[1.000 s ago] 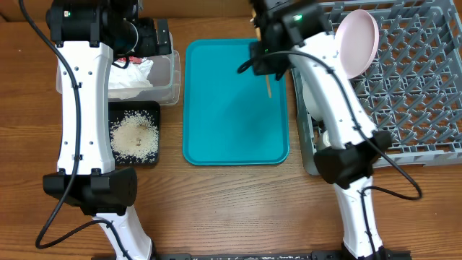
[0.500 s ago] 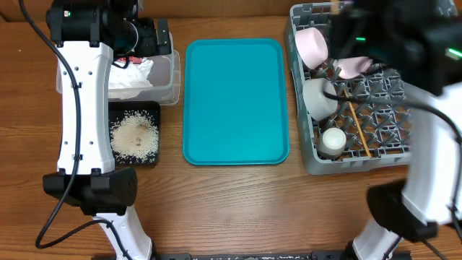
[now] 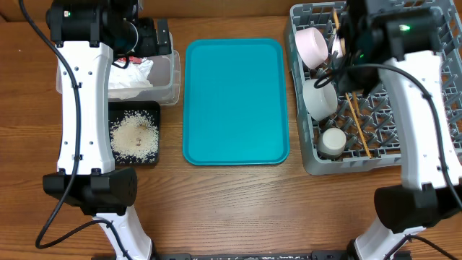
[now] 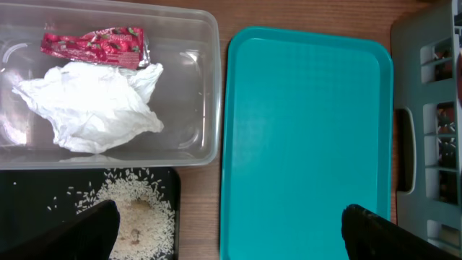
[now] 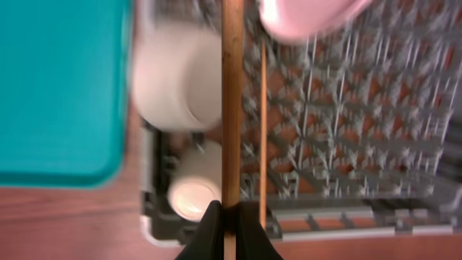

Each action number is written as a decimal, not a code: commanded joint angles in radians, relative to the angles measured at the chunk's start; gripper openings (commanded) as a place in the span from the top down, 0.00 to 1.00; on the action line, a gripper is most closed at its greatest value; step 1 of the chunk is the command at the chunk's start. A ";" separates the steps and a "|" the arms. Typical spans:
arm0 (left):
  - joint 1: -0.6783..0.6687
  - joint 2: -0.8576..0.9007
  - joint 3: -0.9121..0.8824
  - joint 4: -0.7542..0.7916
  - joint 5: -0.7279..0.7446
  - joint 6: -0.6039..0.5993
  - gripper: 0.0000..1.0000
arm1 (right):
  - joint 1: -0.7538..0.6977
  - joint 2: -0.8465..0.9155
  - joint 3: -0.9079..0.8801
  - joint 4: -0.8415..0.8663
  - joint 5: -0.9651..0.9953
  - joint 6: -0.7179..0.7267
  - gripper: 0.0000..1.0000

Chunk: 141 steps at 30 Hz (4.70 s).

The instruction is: Sort waste into correct bins and load items into the dishwasher

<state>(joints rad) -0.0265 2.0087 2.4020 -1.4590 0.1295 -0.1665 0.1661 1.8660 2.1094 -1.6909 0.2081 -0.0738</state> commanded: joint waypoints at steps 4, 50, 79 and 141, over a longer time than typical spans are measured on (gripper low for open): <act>-0.009 0.011 0.008 0.000 -0.006 -0.014 0.00 | -0.073 -0.014 -0.261 0.016 0.069 -0.013 0.96; -0.010 0.011 0.008 0.001 -0.006 -0.014 0.00 | -0.054 -0.238 0.065 0.050 -0.201 0.022 0.00; -0.010 0.011 0.008 0.001 -0.006 -0.014 0.00 | -0.029 -0.356 0.047 0.212 -0.376 0.020 0.00; -0.010 0.011 0.008 0.000 -0.006 -0.014 0.00 | -0.115 -1.864 -2.102 1.629 -0.396 -0.024 0.00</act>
<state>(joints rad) -0.0265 2.0087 2.4020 -1.4590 0.1261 -0.1661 0.0536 0.0128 0.0185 -0.0689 -0.1761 -0.1051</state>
